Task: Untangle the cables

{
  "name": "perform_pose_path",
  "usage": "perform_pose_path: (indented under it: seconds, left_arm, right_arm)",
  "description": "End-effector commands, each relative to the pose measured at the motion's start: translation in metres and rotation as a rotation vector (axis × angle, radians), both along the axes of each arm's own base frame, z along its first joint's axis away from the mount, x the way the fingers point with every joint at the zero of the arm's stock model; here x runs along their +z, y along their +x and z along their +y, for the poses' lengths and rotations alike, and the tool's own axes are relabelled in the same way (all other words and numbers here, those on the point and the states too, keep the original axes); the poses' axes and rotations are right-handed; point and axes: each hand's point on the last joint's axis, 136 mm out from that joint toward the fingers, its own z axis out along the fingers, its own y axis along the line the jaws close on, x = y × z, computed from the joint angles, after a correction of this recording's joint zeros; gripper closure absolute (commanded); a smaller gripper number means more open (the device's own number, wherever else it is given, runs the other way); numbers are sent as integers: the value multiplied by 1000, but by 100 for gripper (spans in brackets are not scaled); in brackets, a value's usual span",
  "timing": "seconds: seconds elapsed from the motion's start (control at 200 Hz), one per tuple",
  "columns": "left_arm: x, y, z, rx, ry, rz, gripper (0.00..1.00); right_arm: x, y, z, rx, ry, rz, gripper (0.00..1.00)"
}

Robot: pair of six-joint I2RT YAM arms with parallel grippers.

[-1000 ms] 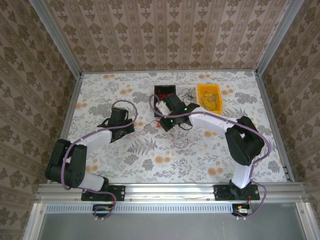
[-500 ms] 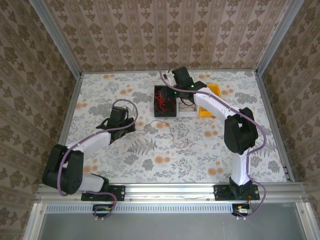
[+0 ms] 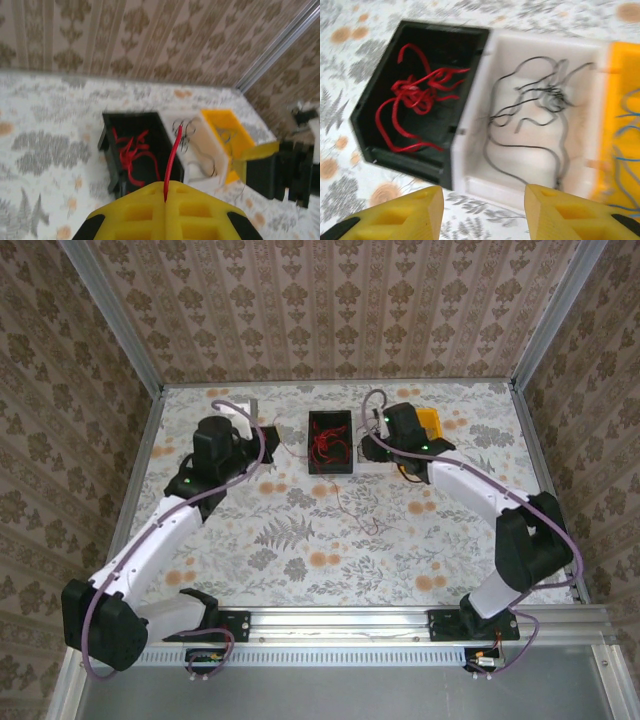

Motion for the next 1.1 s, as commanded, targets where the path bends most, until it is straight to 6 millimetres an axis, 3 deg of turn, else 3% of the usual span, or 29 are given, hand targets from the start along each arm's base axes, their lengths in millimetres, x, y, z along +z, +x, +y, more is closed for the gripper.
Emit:
perform_pose_path:
  seconds: [0.0, 0.16, 0.36, 0.625, 0.875, 1.09]
  left_arm:
    - [54, 14, -4, 13, -62, -137, 100]
    - [106, 36, -12, 28, -121, -280, 100]
    - [154, 62, -23, 30, -170, -415, 100]
    - [193, 87, -37, -3, -234, -507, 100]
    - [239, 101, -30, 19, -311, -622, 100]
    - [262, 108, -43, -33, -371, -657, 100]
  right_arm:
    - [20, 5, -28, -120, 31, -76, 53]
    - [25, 4, -41, -145, 31, -88, 53]
    - [21, 2, -41, -145, 38, -79, 53]
    - [9, -1, -43, -157, 39, -62, 53]
    - [4, -1, -43, -152, 31, -49, 53]
    - [1, -2, -46, -156, 24, -43, 53]
